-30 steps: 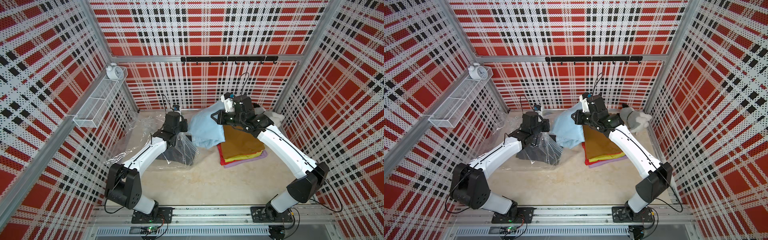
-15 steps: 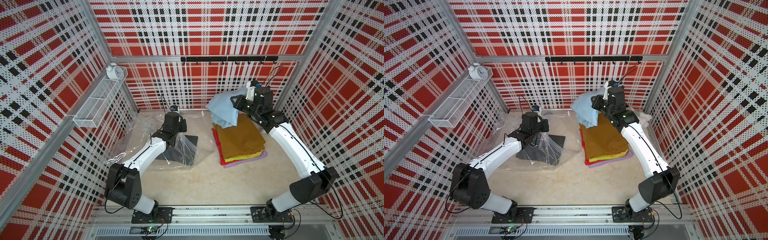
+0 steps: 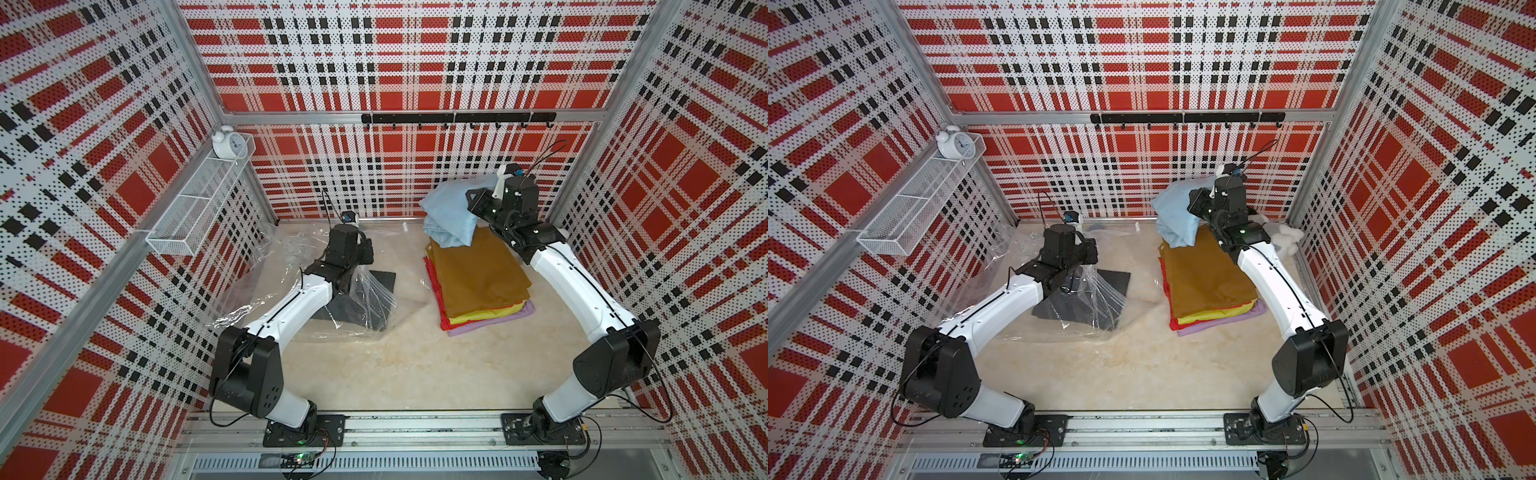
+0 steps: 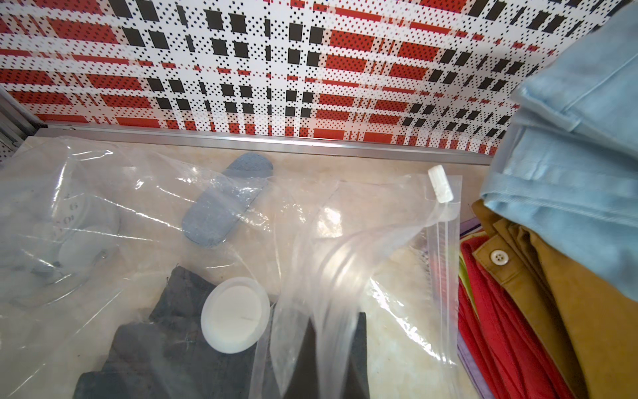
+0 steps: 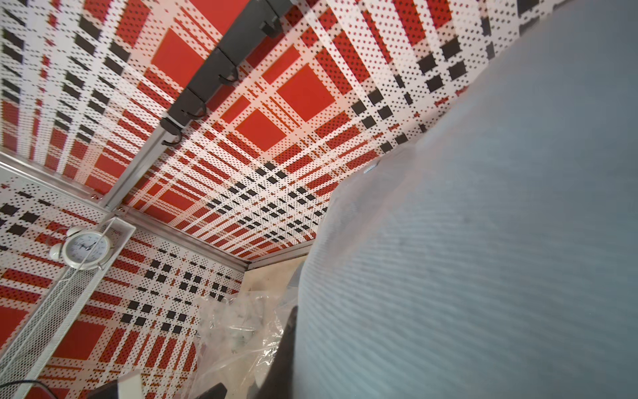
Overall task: Take the trousers out of the vacuum bag
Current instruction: Place the trousers at the center of the board.
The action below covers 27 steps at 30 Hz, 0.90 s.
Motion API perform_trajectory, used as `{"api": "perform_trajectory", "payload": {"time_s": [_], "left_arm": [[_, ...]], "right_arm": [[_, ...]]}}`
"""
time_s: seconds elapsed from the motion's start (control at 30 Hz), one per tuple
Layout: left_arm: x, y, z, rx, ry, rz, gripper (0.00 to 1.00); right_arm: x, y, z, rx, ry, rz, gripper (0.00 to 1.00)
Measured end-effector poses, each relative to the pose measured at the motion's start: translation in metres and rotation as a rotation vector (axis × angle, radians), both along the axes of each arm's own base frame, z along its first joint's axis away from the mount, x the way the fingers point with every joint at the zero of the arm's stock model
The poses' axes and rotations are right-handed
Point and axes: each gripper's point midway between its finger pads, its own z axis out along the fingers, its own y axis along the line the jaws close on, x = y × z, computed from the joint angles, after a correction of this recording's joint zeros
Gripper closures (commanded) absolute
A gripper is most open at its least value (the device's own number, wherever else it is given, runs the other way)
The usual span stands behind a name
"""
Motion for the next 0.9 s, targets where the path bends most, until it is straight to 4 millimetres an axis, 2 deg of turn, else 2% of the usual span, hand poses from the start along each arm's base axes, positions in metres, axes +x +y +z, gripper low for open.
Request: {"api": "perform_trajectory", "payload": {"time_s": [0.13, 0.2, 0.3, 0.47, 0.6, 0.7, 0.9], "left_arm": [[0.000, 0.000, 0.000, 0.000, 0.000, 0.000, 1.00], [0.000, 0.000, 0.000, 0.000, 0.000, 0.000, 1.00], [0.000, 0.000, 0.000, -0.002, 0.001, -0.003, 1.00], [0.000, -0.001, 0.000, -0.005, 0.002, -0.009, 1.00], [0.000, -0.001, 0.000, -0.006, 0.002, -0.010, 1.00], [0.000, -0.002, 0.000, -0.006, 0.002, -0.012, 1.00], [0.000, -0.002, 0.000, -0.007, 0.002, -0.013, 1.00]], "right_arm": [[-0.012, -0.012, -0.039, -0.023, 0.074, -0.046, 1.00], [-0.019, -0.019, -0.047, -0.029, 0.087, -0.073, 1.00], [-0.032, -0.031, -0.044, -0.034, 0.075, -0.111, 1.00], [-0.047, -0.041, -0.019, -0.040, 0.024, -0.136, 1.00], [-0.054, -0.044, -0.016, -0.047, 0.022, -0.136, 1.00], [-0.057, -0.044, -0.029, -0.055, 0.047, -0.132, 1.00], [-0.061, -0.046, -0.074, -0.061, 0.133, -0.137, 1.00]]}}
